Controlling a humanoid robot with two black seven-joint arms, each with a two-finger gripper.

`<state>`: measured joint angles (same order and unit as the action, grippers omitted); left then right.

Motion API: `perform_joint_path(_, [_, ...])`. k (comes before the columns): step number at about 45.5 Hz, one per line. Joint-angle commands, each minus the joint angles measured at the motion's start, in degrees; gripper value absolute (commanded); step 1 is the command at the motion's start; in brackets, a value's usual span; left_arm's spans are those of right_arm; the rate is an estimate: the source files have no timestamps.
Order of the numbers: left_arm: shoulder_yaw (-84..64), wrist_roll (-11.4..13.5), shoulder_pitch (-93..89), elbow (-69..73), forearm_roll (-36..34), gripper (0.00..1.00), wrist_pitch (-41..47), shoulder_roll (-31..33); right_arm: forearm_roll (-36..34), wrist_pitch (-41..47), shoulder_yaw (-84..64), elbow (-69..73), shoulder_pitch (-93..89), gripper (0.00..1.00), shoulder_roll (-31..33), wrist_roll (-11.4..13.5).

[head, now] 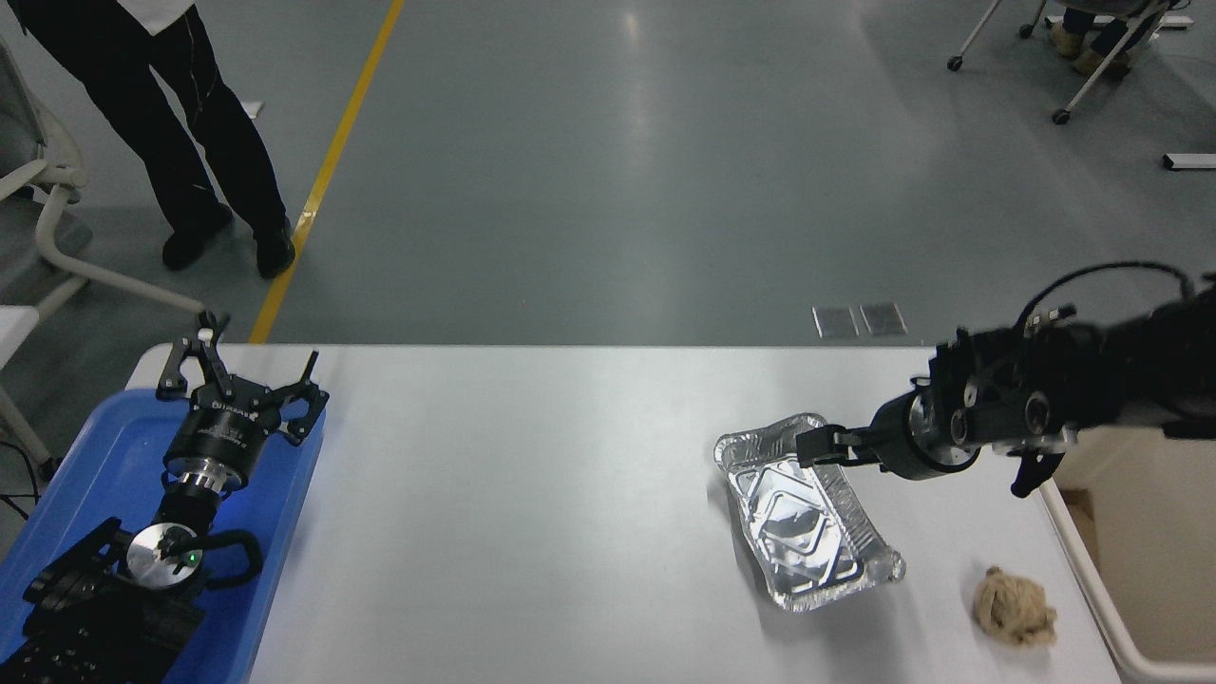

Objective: Pick up foil plate and place in dustbin

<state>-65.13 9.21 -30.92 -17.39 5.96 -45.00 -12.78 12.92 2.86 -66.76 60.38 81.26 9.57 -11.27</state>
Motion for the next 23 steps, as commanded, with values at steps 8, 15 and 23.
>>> perform_joint_path(8, [0.0,-0.1,0.0,0.0,0.0,0.99,0.0,0.0,7.8,-2.4,-0.2,-13.9,-14.3,0.99,-2.5,-1.2])
perform_joint_path(15, [0.0,-0.1,0.0,0.0,0.0,0.99,0.0,-0.1,7.9,-2.2,-0.9,-17.2,-16.8,0.87,-3.4,-0.8])
perform_joint_path(23, [0.0,-0.1,0.0,0.0,-0.1,0.99,0.0,0.0,8.1,-2.2,-1.0,-17.7,-16.7,0.31,-3.4,-0.7])
